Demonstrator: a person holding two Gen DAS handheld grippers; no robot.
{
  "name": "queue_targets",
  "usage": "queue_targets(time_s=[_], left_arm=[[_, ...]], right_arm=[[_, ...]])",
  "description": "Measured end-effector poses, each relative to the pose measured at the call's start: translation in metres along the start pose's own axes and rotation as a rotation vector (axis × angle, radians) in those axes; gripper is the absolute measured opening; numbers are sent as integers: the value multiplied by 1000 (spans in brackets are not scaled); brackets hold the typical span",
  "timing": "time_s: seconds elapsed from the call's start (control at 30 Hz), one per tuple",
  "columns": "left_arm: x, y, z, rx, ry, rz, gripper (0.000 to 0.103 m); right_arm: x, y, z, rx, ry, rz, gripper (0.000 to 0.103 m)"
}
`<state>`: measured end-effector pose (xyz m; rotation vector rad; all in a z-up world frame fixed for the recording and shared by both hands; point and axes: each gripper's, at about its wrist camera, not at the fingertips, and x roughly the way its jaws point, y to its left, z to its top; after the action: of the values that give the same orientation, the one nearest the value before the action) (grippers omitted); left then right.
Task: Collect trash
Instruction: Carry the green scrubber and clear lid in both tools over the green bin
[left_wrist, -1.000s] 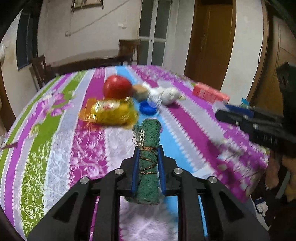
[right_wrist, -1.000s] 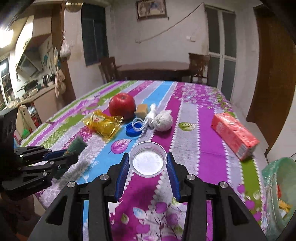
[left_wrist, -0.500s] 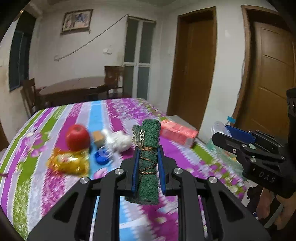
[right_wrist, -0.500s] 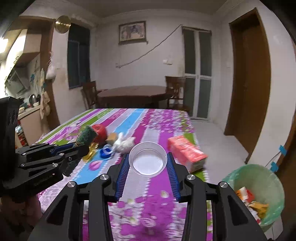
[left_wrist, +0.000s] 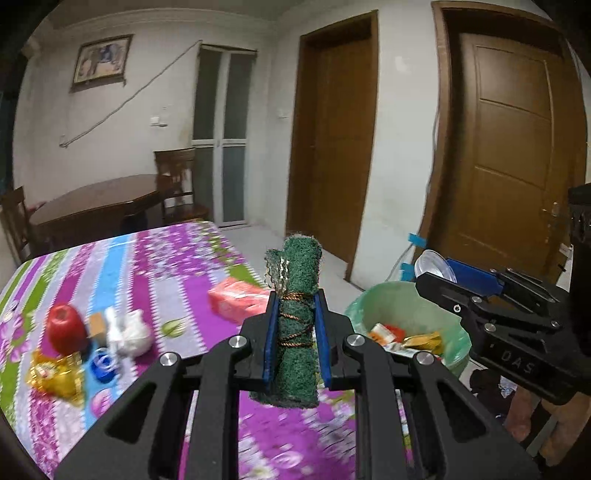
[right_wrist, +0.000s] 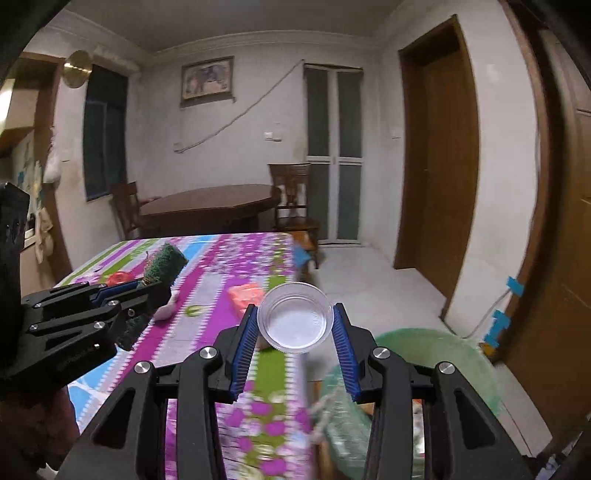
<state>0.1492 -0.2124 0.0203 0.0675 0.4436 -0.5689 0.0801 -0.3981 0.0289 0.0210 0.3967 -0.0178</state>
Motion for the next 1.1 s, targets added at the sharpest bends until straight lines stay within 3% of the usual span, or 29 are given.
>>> queue_targets(time_s=[0.37,0.67,0.83,1.1], left_arm=[[60,-66,18,42,54,-133,17],[121,-104,18,60,160,-195,17],[157,-116,8,60,245,-213,17],[190,-124,-10,59,341,-222,17]], right_arm=[[0,-111,-6,50,58,-127,42],[36,-196,-27,115,192,-165,42],[73,-221,-40,151,277,-160,42],[117,-224,-60,193,363,-155,42]])
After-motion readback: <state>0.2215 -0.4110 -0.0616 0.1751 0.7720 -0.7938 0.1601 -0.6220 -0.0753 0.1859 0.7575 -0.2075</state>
